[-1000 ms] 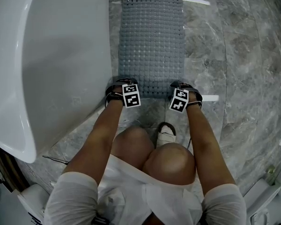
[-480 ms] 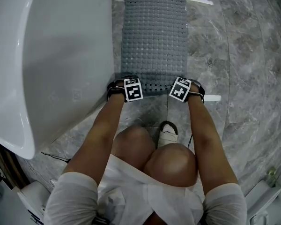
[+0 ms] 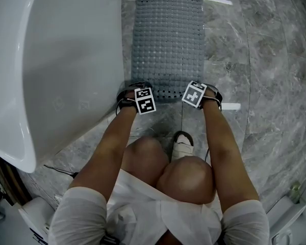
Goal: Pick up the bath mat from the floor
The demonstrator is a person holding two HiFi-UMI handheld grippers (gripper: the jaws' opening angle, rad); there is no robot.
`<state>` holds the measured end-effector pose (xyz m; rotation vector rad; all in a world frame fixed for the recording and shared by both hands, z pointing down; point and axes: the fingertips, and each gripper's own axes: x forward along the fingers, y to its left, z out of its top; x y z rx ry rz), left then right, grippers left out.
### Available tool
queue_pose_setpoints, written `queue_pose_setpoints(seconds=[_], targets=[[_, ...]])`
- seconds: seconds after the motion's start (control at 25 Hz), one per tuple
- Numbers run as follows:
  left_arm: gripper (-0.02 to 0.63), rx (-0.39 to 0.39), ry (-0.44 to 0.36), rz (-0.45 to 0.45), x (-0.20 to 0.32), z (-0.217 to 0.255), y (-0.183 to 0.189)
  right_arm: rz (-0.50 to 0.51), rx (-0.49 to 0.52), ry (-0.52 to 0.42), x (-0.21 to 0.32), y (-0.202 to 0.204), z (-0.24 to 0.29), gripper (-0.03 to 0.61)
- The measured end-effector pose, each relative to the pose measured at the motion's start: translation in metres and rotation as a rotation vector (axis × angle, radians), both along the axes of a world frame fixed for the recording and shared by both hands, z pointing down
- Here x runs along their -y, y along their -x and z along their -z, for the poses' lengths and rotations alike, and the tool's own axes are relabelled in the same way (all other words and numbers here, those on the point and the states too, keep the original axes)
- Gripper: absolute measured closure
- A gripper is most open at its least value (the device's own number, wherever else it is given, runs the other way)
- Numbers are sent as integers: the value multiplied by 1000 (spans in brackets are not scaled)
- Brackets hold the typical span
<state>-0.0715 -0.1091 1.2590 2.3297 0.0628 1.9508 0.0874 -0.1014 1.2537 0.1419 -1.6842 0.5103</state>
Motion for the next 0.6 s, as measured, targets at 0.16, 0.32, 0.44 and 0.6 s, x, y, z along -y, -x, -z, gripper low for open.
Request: queue_pose_setpoints(seconds=[0.16, 0.32, 0.44, 0.6], targets=[[410, 22, 22, 16, 7, 1, 1, 4, 9, -16, 0, 1, -1, 497], [479, 26, 22, 58, 13, 3, 1, 16, 17, -30, -2, 1, 0, 500], [530, 37, 2, 81, 19, 6, 0, 30, 14, -50, -2, 1, -1, 503], [546, 49, 38, 88, 14, 12, 2, 60, 16, -33, -10, 2, 4, 506]])
